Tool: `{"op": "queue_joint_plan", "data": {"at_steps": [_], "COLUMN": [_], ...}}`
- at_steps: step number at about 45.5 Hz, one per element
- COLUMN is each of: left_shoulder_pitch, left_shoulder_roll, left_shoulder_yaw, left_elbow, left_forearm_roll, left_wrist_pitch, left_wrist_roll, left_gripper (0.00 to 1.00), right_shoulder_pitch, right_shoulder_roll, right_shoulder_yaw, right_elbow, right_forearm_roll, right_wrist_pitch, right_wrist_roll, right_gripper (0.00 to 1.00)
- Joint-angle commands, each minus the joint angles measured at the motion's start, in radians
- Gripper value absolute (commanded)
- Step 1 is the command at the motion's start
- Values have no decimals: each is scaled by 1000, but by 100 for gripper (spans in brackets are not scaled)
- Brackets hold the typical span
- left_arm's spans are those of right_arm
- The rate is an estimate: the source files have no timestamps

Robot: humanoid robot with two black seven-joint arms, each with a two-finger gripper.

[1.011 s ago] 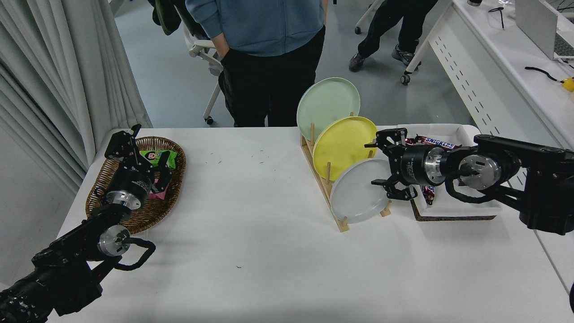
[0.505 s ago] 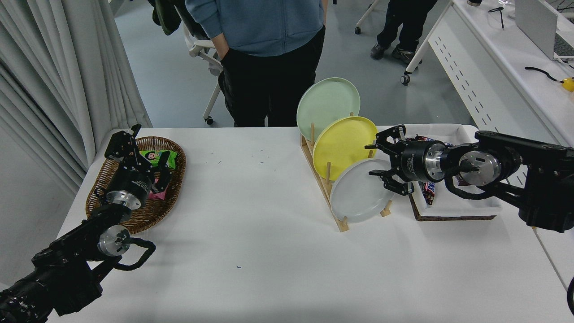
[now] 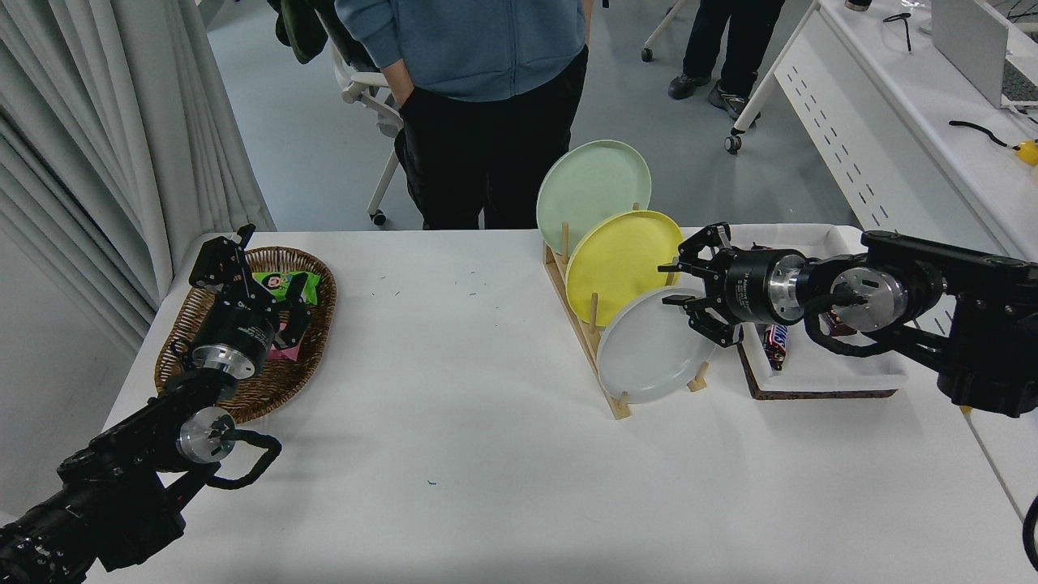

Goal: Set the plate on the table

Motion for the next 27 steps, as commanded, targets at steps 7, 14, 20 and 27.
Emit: {"op": "queue_joint_plan", "data": {"at_steps": [7, 14, 20, 27], "left_shoulder_pitch": [0, 0, 0, -1], "left_shoulder_roll": [0, 0, 0, 0], "left_shoulder_yaw": [0, 0, 0, 0], "left_elbow": [0, 0, 0, 0], "left_forearm_roll": [1, 1, 1, 1], "left_wrist_pitch": [0, 0, 0, 0], "left_wrist_roll": [0, 0, 0, 0], "left_gripper": [100, 100, 100, 100], "right_shoulder_pitch": [-3, -4, -3, -6], "right_shoulder_roll": [3, 4, 4, 4], "right_shoulder_yaw": [20, 28, 29, 55], "right_elbow": [-1, -1, -1, -3], "right_forearm_roll": [8, 28, 34, 34], "right_wrist_pitch": [-18, -28, -34, -36], "right_wrist_roll": [-39, -61, -79, -82], "right_gripper": [29, 29, 28, 28]}}
